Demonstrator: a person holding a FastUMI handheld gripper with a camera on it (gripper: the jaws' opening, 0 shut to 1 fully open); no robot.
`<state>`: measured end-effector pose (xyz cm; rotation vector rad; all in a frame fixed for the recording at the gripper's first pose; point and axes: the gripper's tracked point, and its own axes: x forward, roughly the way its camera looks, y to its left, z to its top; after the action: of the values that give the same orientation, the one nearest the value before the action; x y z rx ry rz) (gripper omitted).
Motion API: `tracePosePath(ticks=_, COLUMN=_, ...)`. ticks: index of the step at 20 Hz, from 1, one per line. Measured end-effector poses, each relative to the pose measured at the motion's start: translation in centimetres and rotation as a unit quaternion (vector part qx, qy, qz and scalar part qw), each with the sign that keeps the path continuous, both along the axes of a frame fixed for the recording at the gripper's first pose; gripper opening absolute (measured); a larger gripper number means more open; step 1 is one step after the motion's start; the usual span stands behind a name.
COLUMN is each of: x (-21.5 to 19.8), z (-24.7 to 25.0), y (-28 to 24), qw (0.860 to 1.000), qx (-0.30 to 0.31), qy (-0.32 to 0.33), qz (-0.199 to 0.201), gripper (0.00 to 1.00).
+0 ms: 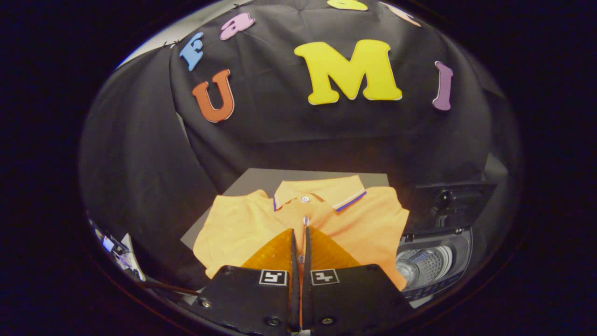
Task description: Put the clothes into the washing machine and then close the washing machine lid.
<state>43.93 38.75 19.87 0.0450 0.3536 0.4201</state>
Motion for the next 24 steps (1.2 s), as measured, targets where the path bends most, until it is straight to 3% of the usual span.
tracePosePath(ticks=13, x=-5.3, z=8.4, y=-16.1, qw=0.992, qx=0.041, qy=-0.086, qz=-0.076, gripper=0.05)
tracePosePath(ticks=18, x=-4.5, z=8.8, y=-24.3, qw=0.989, qx=0.047, qy=-0.092, qz=-0.107, gripper=0.05)
tracePosePath(ticks=24, x=-1.8, z=7.1, y=-31.5, qw=0.99, qx=0.018, qy=-0.086, qz=-0.11, gripper=0.06)
